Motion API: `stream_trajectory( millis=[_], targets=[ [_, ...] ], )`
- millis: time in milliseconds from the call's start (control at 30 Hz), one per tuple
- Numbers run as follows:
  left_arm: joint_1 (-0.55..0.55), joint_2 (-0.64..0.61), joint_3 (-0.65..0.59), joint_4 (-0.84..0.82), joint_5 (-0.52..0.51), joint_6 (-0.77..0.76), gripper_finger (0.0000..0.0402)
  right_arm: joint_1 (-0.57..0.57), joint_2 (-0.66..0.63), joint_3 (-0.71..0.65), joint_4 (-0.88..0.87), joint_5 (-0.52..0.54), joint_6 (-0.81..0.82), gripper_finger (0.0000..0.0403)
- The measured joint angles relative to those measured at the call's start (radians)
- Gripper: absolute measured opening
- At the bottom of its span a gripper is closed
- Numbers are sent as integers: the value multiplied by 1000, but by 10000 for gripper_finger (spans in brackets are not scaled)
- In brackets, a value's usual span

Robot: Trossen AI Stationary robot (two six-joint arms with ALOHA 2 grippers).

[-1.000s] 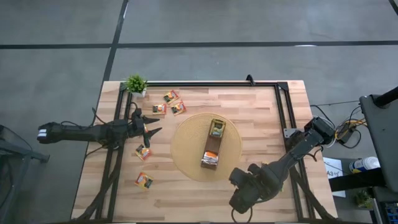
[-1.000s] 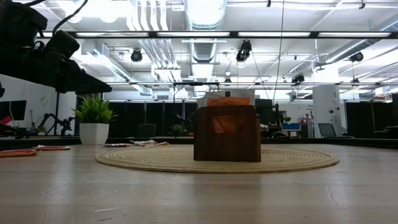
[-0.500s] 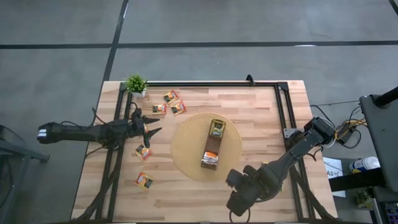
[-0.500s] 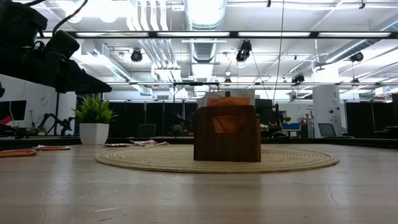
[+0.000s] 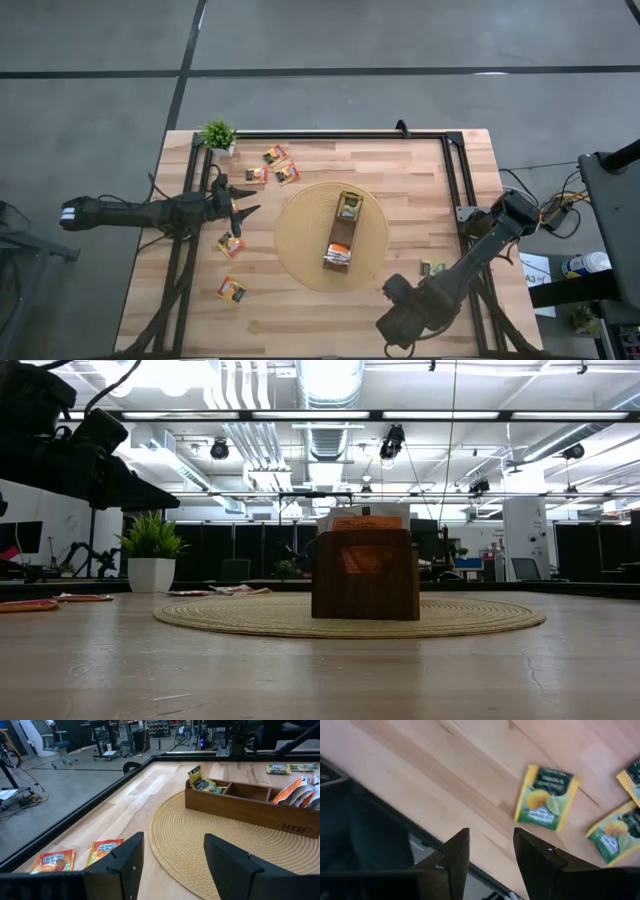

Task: Pick & Place Tea
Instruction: Put the left yellow tea bag into the top section of the wooden organizer

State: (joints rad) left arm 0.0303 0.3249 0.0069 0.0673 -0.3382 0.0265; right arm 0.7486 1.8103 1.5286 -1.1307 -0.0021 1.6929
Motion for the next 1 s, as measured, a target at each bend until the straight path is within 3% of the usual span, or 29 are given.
stream_trajectory(
  millis=[400,767,1000],
  targets=[
    [0,0,0,0,0,0,202,15,0,-260,199,-97,74,148],
    [0,0,0,0,0,0,202,22,-6,-481,386,-124,195,140],
    [0,0,0,0,0,0,202,22,-8,-538,406,-244,193,125]
  ],
)
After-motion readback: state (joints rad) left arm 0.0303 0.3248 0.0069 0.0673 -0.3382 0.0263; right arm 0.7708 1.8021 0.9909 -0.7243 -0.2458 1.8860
